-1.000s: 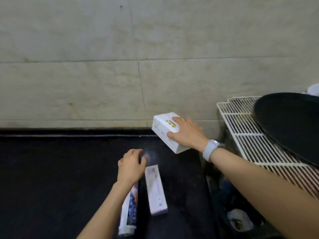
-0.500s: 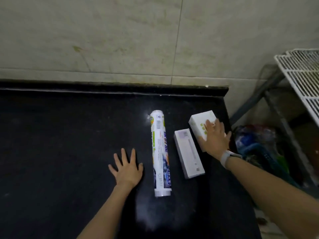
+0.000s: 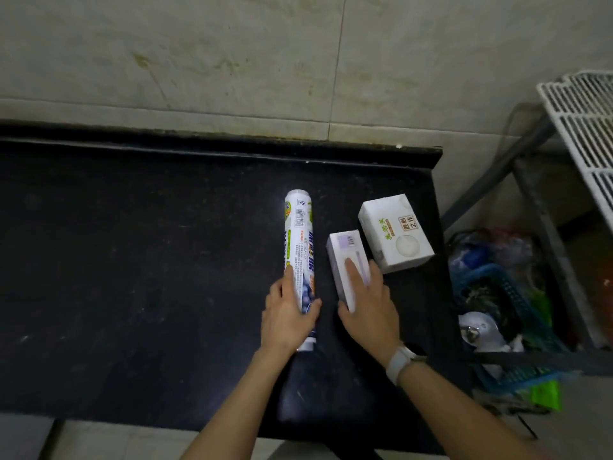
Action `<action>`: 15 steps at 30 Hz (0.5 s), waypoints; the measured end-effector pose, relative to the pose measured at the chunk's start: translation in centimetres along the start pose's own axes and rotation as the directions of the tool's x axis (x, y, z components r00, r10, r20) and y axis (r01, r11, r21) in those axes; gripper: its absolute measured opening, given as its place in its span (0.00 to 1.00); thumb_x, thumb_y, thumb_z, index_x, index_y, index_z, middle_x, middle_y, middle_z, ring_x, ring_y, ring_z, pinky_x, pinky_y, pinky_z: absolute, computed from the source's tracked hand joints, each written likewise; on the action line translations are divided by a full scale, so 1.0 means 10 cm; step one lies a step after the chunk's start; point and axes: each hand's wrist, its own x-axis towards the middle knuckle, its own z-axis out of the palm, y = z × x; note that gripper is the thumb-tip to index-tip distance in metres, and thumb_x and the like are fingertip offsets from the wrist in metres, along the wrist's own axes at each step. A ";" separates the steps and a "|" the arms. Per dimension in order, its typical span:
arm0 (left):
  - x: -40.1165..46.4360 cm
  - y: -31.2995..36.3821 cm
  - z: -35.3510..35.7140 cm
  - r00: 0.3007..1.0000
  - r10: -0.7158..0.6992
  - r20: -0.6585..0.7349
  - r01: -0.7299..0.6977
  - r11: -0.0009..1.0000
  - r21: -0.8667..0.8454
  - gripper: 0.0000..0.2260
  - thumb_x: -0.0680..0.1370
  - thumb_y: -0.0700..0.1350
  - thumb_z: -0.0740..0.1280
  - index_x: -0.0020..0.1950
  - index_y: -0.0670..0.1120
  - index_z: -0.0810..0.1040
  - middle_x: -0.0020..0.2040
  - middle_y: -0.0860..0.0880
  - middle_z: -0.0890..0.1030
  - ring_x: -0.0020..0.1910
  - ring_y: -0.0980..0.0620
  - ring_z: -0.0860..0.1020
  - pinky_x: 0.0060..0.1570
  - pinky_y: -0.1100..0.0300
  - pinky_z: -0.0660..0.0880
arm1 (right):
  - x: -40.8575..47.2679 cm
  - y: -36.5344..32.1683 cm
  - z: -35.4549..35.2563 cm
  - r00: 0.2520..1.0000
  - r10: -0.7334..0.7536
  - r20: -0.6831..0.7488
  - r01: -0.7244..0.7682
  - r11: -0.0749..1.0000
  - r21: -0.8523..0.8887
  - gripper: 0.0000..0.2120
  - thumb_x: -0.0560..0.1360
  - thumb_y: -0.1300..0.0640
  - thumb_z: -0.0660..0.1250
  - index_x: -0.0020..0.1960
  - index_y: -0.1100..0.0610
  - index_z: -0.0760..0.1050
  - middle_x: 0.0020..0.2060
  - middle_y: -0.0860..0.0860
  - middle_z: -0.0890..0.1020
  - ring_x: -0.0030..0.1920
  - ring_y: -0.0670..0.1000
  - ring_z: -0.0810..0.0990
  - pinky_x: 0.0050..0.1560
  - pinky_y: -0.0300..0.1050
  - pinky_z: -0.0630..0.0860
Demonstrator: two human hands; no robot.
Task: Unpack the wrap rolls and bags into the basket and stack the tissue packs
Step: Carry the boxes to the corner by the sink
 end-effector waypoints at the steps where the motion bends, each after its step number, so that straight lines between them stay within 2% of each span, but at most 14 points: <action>1: -0.01 0.04 0.05 1.000 -0.023 0.013 0.022 0.999 0.029 0.38 0.72 0.51 0.68 0.75 0.53 0.47 0.67 0.43 0.65 0.65 0.42 0.64 0.60 0.47 0.69 | -0.01 0.05 -0.02 1.000 0.029 0.012 -0.030 0.997 0.066 0.36 0.72 0.49 0.62 0.73 0.40 0.45 0.70 0.56 0.58 0.62 0.60 0.66 0.57 0.53 0.71; 3: -0.01 0.07 0.10 0.998 -0.067 0.007 0.067 0.998 0.019 0.41 0.70 0.47 0.68 0.74 0.56 0.45 0.64 0.44 0.66 0.62 0.41 0.66 0.56 0.49 0.70 | -0.02 0.14 -0.06 0.997 0.046 0.055 -0.056 0.978 0.199 0.36 0.72 0.49 0.62 0.72 0.38 0.45 0.64 0.56 0.64 0.61 0.58 0.68 0.56 0.51 0.70; 5: -0.01 0.06 0.08 0.992 -0.126 0.000 0.124 0.979 -0.161 0.39 0.69 0.43 0.68 0.73 0.58 0.50 0.61 0.45 0.69 0.57 0.43 0.71 0.53 0.53 0.71 | -0.03 0.19 -0.08 0.995 0.035 0.092 -0.063 0.941 0.331 0.35 0.73 0.49 0.62 0.72 0.38 0.46 0.63 0.56 0.65 0.61 0.57 0.70 0.55 0.47 0.69; 7: -0.06 -0.01 -0.01 0.984 -0.174 0.032 0.169 0.867 -0.468 0.32 0.69 0.38 0.68 0.69 0.54 0.60 0.56 0.47 0.76 0.51 0.48 0.77 0.50 0.59 0.73 | -0.07 0.15 -0.07 0.995 -0.002 0.099 -0.039 0.909 0.415 0.35 0.73 0.50 0.63 0.72 0.37 0.47 0.64 0.55 0.65 0.62 0.56 0.71 0.55 0.44 0.67; 9: -0.18 -0.18 -0.17 0.981 -0.181 0.069 0.182 0.739 -0.648 0.25 0.71 0.34 0.67 0.66 0.50 0.67 0.50 0.53 0.80 0.46 0.58 0.80 0.45 0.70 0.75 | -0.13 0.01 -0.02 0.994 -0.060 0.093 0.009 0.879 0.476 0.35 0.73 0.52 0.64 0.72 0.38 0.49 0.65 0.54 0.65 0.63 0.53 0.69 0.57 0.42 0.65; 11: -0.40 -0.39 -0.37 0.982 -0.180 0.054 0.167 0.706 -0.689 0.22 0.72 0.33 0.66 0.59 0.54 0.73 0.46 0.57 0.80 0.42 0.64 0.80 0.39 0.75 0.74 | -0.20 -0.22 0.07 0.985 -0.129 0.111 0.053 0.853 0.519 0.35 0.72 0.53 0.65 0.72 0.38 0.49 0.63 0.51 0.65 0.60 0.48 0.69 0.58 0.40 0.63; 13: -0.68 -0.63 -0.62 0.983 -0.181 0.012 0.138 0.703 -0.698 0.22 0.71 0.32 0.65 0.50 0.61 0.75 0.46 0.56 0.81 0.44 0.61 0.79 0.41 0.73 0.75 | -0.30 -0.52 0.18 0.968 -0.205 0.144 0.100 0.842 0.530 0.36 0.72 0.53 0.66 0.72 0.38 0.50 0.59 0.47 0.64 0.56 0.43 0.66 0.56 0.40 0.64; 15: -0.97 -0.90 -0.91 0.972 -0.226 -0.063 0.117 0.701 -0.704 0.23 0.71 0.32 0.65 0.50 0.61 0.74 0.48 0.54 0.80 0.47 0.57 0.78 0.45 0.73 0.75 | -0.42 -0.89 0.32 0.941 -0.286 0.179 0.151 0.831 0.536 0.35 0.72 0.54 0.66 0.72 0.41 0.52 0.57 0.47 0.64 0.53 0.42 0.66 0.55 0.39 0.64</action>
